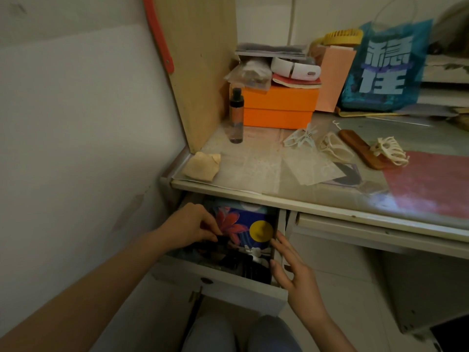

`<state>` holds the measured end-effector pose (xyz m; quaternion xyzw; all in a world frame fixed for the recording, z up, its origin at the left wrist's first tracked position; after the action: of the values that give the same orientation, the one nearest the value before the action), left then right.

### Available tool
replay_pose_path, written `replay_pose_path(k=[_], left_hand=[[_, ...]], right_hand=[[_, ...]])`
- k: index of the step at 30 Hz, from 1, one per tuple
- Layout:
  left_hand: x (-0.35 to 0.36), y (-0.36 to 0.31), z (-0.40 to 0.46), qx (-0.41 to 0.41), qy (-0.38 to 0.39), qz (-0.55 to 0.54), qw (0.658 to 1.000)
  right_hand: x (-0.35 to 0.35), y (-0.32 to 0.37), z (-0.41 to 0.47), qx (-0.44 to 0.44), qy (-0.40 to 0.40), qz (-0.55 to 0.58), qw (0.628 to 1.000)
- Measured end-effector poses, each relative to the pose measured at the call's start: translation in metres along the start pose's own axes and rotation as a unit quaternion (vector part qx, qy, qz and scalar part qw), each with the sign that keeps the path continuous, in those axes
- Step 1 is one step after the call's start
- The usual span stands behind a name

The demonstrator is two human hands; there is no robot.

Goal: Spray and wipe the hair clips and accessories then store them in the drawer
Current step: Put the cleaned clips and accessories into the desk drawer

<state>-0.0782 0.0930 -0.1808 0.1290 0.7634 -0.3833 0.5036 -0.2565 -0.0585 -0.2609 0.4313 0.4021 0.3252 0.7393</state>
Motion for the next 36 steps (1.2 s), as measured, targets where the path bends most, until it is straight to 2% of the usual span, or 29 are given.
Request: replay_pose_path(k=[5,11,15,18,21,24,28,36], left_hand=[[0.010,0.007,-0.006,-0.019,0.024,-0.054,0.998],[0.019,-0.009,-0.021,0.013,-0.015,-0.066,0.998],[0.018,-0.037,-0.036,0.037,-0.089,-0.171,0.981],[0.034,-0.056,-0.052,0.045,-0.074,-0.209,0.974],[0.064,-0.063,-0.065,0.020,-0.032,-0.159,0.987],[0.075,-0.064,-0.070,0.010,-0.061,-0.079,0.995],[0.076,-0.065,-0.075,-0.010,-0.082,-0.077,0.994],[0.076,-0.061,-0.071,-0.027,-0.055,-0.088,0.994]], right_hand=[[0.000,-0.003,-0.001,0.012,-0.004,0.010,1.000],[0.000,-0.005,-0.001,0.015,0.004,0.002,1.000],[-0.002,0.001,0.001,0.000,0.024,-0.025,0.999],[-0.004,0.004,0.003,-0.017,0.042,-0.050,0.998],[-0.006,0.003,0.005,-0.026,0.058,-0.074,0.995],[-0.010,0.009,0.007,-0.043,0.093,-0.120,0.987],[-0.021,0.022,0.011,-0.068,0.159,-0.203,0.964],[-0.090,0.092,0.066,-0.177,0.034,-0.314,0.932]])
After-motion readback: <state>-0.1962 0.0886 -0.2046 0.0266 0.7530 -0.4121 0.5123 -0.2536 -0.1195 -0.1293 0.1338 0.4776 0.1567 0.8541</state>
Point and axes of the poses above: each hand's wrist, its own z-axis towards the middle knuckle, its own x-axis out of the palm, y = z × x, the point moved 5 cm from there along z, towards the middle knuckle, and after that the axes turned 10 degrees about -x, right-handed, at the moved point
